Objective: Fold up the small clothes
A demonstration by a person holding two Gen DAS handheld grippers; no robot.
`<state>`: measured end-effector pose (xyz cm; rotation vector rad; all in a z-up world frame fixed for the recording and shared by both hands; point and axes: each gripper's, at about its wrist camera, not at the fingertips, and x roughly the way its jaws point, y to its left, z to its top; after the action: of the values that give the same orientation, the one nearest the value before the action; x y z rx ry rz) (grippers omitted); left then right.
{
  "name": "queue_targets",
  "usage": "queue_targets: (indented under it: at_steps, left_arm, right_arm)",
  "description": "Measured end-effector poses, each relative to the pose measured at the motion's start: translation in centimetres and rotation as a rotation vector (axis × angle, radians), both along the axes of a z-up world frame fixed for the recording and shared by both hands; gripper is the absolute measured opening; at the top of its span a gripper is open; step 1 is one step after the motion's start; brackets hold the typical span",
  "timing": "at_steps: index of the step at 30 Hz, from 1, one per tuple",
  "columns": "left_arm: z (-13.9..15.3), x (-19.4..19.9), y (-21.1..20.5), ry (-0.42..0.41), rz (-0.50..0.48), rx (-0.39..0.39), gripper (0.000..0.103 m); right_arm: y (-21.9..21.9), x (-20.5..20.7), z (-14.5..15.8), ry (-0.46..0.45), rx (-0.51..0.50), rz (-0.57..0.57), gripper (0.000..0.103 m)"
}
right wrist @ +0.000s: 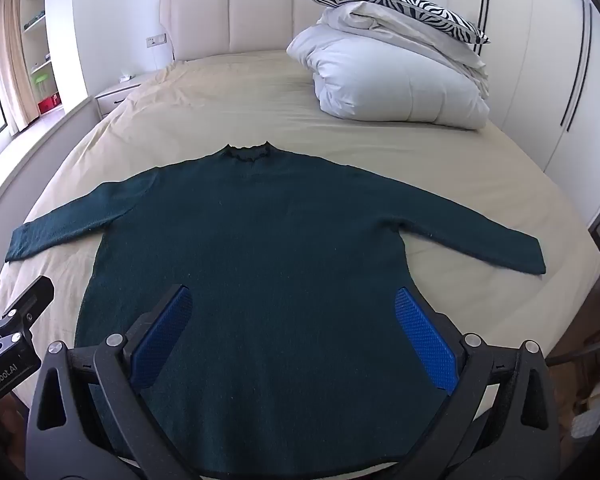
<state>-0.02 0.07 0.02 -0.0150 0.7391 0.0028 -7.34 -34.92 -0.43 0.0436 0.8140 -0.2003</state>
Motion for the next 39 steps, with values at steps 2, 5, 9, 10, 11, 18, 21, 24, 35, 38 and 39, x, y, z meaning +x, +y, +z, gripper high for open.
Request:
queue_targets:
  at_steps: [2, 5, 9, 10, 11, 18, 21, 24, 35, 38, 39]
  left_arm:
    - [0.08, -0.06, -0.01, -0.002, 0.001, 0.002, 0.103]
    - [-0.11, 0.28, 0.43, 0.004, 0.002, -0.006, 0.103]
    - [-0.05, 0.23, 0.36, 0.005, 0.001, -0.006, 0.103]
    - [-0.01, 0.24, 0.42, 0.005, 0.002, -0.007, 0.103]
    - [0.05, 0.26, 0.48, 0.005, 0.002, -0.007, 0.103]
    - [-0.07, 0.33, 0.38, 0.007, 0.002, -0.007, 0.103]
    - [-0.22, 0.18, 0.46, 0.005, 0.002, -0.007, 0.103]
    - [-0.2, 0.18, 0.47, 0.005, 0.002, -0.008, 0.103]
    - [-0.2, 0.19, 0.42, 0.006, 0.003, -0.009, 0.103]
    - [-0.22, 0.18, 0.4, 0.006, 0.003, -0.009, 0.103]
    - [-0.22, 0.18, 0.4, 0.006, 0.003, -0.009, 0.103]
  right_arm:
    - [0.01, -0.02, 0.03, 0.0, 0.001, 0.0, 0.103]
    - [0.02, -0.1, 0.09, 0.001, 0.002, 0.0, 0.103]
    - [-0.05, -0.33, 0.21, 0.001, 0.005, 0.0, 0.103]
    - [0.05, 0.17, -0.02, 0.005, 0.001, 0.002, 0.103]
    - [0.05, 0.19, -0.04, 0.005, 0.001, 0.002, 0.103]
    - [0.08, 0.17, -0.28, 0.008, 0.003, 0.005, 0.103]
    - [0.31, 0.12, -0.38, 0.008, 0.002, 0.005, 0.103]
    - [0.23, 0.06, -0.23, 0.007, 0.002, 0.004, 0.103]
    - [0.08, 0.18, -0.24, 0.011, 0.001, 0.005, 0.103]
    - [0.4, 0.18, -0.5, 0.011, -0.002, 0.005, 0.103]
    - [0.43, 0.15, -0.52, 0.011, -0.003, 0.005, 0.103]
